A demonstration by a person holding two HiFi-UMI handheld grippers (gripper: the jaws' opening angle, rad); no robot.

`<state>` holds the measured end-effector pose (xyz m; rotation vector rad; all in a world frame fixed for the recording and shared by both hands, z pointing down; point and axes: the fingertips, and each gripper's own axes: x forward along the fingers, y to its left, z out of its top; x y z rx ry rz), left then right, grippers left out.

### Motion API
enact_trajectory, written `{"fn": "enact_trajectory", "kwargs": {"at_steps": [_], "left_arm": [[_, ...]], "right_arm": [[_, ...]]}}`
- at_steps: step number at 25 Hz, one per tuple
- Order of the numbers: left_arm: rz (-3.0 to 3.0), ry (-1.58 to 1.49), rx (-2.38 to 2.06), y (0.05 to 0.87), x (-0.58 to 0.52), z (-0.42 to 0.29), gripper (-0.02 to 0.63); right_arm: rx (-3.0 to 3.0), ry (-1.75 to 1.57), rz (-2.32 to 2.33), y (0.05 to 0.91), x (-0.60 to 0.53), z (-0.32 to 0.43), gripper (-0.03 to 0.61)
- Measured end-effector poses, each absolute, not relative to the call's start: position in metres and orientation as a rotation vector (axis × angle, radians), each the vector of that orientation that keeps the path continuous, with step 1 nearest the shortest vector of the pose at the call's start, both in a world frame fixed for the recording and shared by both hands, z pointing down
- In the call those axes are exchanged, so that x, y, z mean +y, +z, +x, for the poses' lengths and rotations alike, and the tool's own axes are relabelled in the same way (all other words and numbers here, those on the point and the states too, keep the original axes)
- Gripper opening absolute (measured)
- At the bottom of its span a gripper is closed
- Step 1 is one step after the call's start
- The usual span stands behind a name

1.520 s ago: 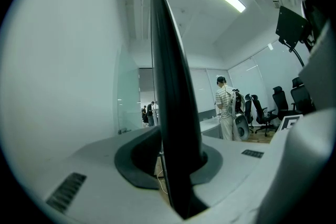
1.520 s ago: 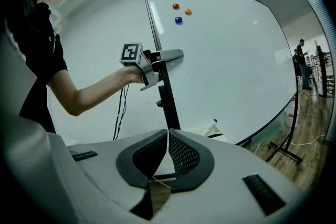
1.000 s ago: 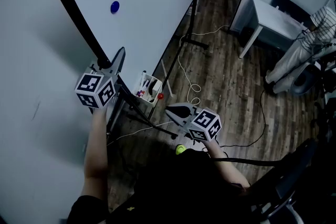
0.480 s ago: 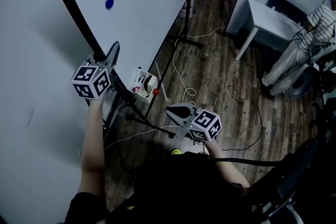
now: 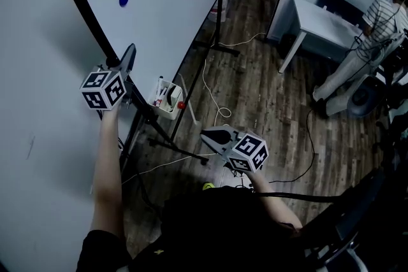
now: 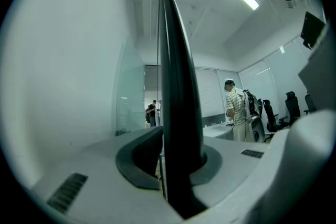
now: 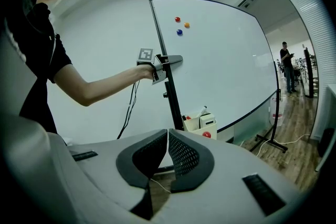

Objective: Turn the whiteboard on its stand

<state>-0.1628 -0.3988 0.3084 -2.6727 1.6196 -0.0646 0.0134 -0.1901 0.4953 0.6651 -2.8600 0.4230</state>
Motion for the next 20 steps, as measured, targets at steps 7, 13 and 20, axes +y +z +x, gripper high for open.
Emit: {"fn": "enact_trajectory", "kwargs": {"at_steps": [7, 13, 20], "left_arm": [[-2.673, -0.050, 1.625, 0.312, -0.400, -0.166, 0.063], [-2.658, -0.056, 1.631, 0.309, -0.397, -0.165, 0.066], [-2.679, -0.061, 1.630, 0.306, -0.398, -0.163, 0.069]], "right_arm": [[-2.867, 0.426, 0.651, 0.500, -0.187, 0.017, 0.026], [-2.881, 0.424, 0.622, 0.497, -0.184, 0.020, 0.026], [-2.889, 0.459, 0.647, 0.502, -0.190, 0.030, 0.026]]}}
